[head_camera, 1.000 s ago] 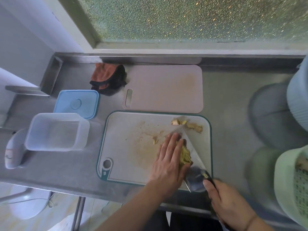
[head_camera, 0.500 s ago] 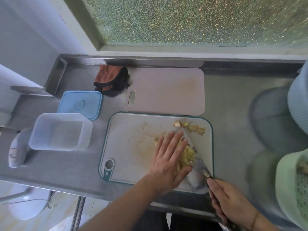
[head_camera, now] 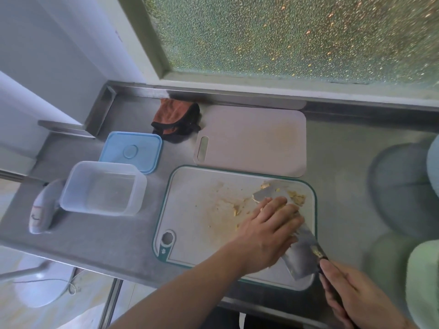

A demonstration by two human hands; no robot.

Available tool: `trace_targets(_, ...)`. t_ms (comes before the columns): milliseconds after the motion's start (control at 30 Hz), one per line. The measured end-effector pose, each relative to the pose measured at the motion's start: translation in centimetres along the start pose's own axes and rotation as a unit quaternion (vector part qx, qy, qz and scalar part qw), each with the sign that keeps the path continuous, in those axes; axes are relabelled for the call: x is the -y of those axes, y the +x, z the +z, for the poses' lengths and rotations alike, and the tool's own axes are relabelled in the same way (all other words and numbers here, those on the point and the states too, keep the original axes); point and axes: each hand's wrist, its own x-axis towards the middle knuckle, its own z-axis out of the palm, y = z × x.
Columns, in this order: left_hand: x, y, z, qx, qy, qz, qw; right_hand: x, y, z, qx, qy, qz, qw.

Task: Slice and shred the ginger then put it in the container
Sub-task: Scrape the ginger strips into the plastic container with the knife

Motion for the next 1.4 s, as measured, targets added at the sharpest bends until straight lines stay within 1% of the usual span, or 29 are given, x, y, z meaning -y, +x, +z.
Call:
trace_targets(100,0.3,0.2,0.1,-0.001,0.006,-0.01,1.0,0.3,0.4,0.0,0.007,0.003,-0.005,1.0)
trace_targets(233,0.4,0.1,0.1,0.001,0.002,-0.03,1.0,0.0,0.9,-0.2,-0.011,0.025,0.014,1.0)
trace_targets(300,0.5,-0.2,0.1,-0.005,-0.007,-0.042,0.999,-0.4,1.3,0.0,-0.034,0.025,0.019,0.999)
trace_targets(367,0.9,-0.6,0.2,-0.006,-0.015,-0.053,0.998,-0.3,1.9,0.4,-0.059,0.054,0.029,0.996)
trace_targets(533,2.1,-1.5,-1.0,-0.037,-0.029,-0.095,0.994,2.1,2.9,1.2,-0.042,0.05,0.034,0.997)
trace_targets(567,2.2,-1.5,-1.7,-0.049,-0.031,-0.107,0.993,2.9,3.0,1.5,-0.032,0.041,0.036,0.998)
trace_targets(667,2.6,-1.7,-4.3,-0.087,-0.04,-0.141,0.985,6.0,3.2,2.6,0.032,0.03,0.045,0.998)
trace_targets(767,4.3,-2.2,-7.8,-0.129,-0.029,-0.162,0.978,10.3,3.7,4.4,0.102,-0.023,0.026,0.994)
trace_targets(900,7.8,-4.3,-12.5,-0.172,0.014,-0.188,0.967,15.2,5.5,8.1,0.193,-0.075,-0.049,0.977)
trace_targets(1067,12.7,-9.5,-16.6,-0.215,0.061,-0.245,0.943,19.6,8.7,14.8,0.276,-0.139,-0.051,0.95)
trace_targets(1133,14.3,-11.8,-17.4,-0.224,0.062,-0.267,0.935,20.9,9.6,17.6,0.293,-0.169,-0.046,0.94)
trace_targets(1233,16.5,-14.7,-17.8,-0.217,0.048,-0.303,0.927,22.3,10.9,20.8,0.309,-0.199,-0.036,0.929)
trace_targets(1400,19.1,-16.7,-17.5,-0.209,0.023,-0.331,0.92,23.2,12.3,23.4,0.308,-0.217,-0.013,0.926)
